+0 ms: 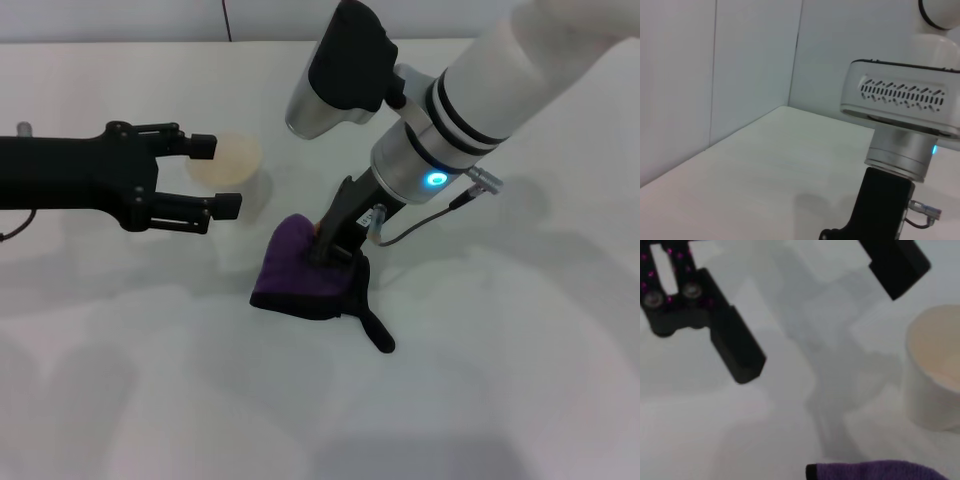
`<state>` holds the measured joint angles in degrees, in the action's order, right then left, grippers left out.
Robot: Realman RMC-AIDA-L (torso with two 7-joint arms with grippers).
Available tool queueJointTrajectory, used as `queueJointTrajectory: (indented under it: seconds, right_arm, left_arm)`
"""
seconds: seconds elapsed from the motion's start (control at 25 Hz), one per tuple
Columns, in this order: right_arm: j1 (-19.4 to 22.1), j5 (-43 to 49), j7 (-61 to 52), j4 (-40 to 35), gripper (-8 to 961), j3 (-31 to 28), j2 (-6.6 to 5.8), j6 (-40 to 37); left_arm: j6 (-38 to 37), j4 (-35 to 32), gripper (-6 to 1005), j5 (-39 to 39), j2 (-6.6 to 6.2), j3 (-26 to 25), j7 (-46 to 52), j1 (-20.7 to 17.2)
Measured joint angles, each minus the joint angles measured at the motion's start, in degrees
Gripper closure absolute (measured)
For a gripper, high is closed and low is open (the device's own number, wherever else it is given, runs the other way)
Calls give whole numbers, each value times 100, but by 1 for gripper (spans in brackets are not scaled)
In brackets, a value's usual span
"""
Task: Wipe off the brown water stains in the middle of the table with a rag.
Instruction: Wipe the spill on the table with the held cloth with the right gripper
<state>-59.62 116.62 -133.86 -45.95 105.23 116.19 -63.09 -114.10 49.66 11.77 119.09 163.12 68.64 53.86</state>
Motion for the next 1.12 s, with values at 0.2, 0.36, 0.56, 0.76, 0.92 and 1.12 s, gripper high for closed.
queueJointTrajectory:
  seconds: [0.2, 0.36, 0.56, 0.76, 0.92, 1.12]
  right_arm:
    - [27, 48, -22, 8, 884, -13, 0, 101]
    - [55, 56, -36, 47, 883, -43, -5, 189]
    - [72, 60, -46, 149, 881, -50, -12, 375]
    - [164, 73, -52, 185, 880, -140, -31, 545]
    - [232, 80, -51, 220, 879, -273, -52, 620]
    - [328, 291, -40, 228, 877, -589, -68, 656]
  left_arm:
    - [45, -30, 125, 1, 0, 0, -6, -20]
    - [73, -94, 128, 1, 0, 0, -7, -27]
    - [114, -102, 129, 1, 0, 0, -22, -35]
    - [150, -163, 130, 1, 0, 0, -25, -50]
    - [178, -181, 131, 1, 0, 0, -29, -51]
    - [216, -237, 131, 1, 0, 0, -63, -52]
